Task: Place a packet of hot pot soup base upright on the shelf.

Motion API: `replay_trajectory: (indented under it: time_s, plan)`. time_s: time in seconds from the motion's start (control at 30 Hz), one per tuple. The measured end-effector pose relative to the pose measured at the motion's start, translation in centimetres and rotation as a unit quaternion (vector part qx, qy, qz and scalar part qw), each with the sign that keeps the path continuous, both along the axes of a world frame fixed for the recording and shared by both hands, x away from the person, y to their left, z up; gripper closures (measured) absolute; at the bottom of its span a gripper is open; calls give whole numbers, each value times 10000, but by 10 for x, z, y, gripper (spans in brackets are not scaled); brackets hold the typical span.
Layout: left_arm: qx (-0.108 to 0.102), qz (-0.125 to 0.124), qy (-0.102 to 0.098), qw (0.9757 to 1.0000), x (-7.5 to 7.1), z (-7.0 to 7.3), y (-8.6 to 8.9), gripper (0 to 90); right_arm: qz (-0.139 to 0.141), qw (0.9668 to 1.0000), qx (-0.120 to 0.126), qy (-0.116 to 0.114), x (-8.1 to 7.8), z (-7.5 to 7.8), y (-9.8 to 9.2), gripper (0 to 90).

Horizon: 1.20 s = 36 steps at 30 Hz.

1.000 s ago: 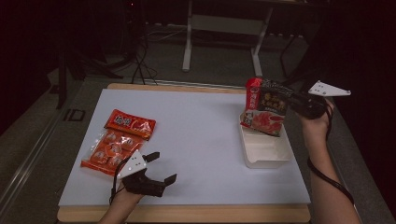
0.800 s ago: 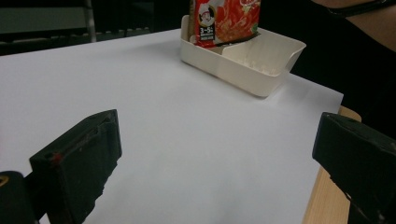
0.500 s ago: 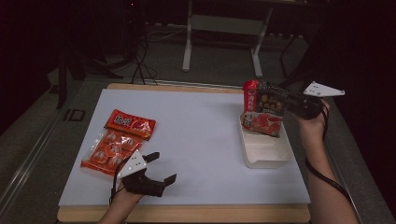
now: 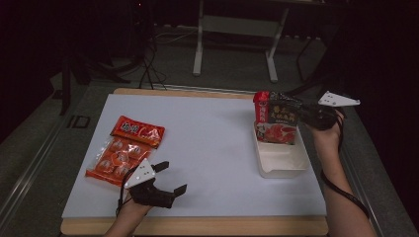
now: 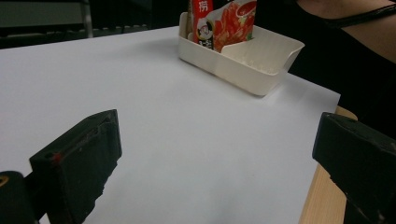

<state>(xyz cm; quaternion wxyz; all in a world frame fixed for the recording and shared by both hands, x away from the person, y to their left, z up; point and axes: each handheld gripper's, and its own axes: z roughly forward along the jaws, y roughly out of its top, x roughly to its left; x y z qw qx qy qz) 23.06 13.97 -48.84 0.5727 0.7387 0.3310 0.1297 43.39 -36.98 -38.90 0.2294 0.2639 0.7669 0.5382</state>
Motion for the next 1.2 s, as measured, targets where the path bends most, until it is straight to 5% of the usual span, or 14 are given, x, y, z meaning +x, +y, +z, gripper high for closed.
replay_trajectory:
  time_s: [0.23,0.37,0.6,0.73,0.77,0.87,1.2]
  plan:
    - [-2,9,9,10000,0,0,1,19,-39,9998,2,175,0,-14,-2,737]
    - [3,16,22,10000,0,-1,1,19,-130,9989,357,259,-4,-26,-14,726]
    - [33,-19,19,10000,0,-1,-1,19,-303,9976,431,439,-9,-29,-25,667]
    - [4,-3,26,10000,1,-1,-1,19,-390,9977,325,453,-12,-24,-21,616]
    - [-23,2,-25,10000,1,-1,0,19,-419,9976,267,482,-13,-20,-18,539]
    - [31,0,-110,9999,1,0,0,20,-365,9967,588,422,-18,-11,-17,536]
    - [-23,4,-148,9999,0,5,3,33,-345,9969,693,154,-35,30,1,405]
